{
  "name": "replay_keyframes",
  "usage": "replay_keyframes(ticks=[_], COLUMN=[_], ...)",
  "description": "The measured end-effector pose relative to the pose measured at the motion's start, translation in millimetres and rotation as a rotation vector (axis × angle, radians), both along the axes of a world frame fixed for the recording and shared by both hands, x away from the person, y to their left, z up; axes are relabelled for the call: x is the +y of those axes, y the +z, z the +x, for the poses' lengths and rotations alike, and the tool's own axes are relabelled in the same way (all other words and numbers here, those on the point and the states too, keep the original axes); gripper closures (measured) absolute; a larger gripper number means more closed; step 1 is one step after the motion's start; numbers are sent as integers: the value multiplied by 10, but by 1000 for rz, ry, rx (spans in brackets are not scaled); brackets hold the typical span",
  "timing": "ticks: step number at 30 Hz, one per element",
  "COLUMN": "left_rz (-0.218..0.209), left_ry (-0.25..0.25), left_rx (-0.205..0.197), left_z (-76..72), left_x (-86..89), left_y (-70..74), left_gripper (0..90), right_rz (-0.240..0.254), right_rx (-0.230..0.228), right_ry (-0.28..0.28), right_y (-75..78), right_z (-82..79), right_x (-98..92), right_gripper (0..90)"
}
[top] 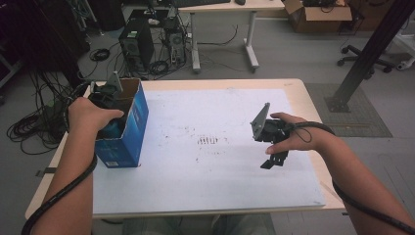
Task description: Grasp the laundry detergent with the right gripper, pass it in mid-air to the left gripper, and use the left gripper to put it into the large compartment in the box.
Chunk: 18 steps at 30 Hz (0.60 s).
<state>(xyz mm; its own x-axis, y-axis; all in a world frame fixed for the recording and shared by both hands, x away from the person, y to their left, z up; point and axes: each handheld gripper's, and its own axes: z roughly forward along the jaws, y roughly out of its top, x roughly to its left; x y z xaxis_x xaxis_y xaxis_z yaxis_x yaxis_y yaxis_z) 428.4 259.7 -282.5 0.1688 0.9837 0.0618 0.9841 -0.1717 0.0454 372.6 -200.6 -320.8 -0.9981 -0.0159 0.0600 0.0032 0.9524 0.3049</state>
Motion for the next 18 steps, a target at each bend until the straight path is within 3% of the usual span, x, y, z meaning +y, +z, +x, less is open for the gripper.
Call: replay_keyframes(ticks=[18], left_rz=[0], left_ry=[2], left_rx=[-5], left_z=[-9], left_x=[14], left_y=[-43], left_gripper=[374], right_rz=[-8], right_rx=[5], right_ry=[6], right_y=[-13], right_z=[2], right_x=[27], right_gripper=[32])
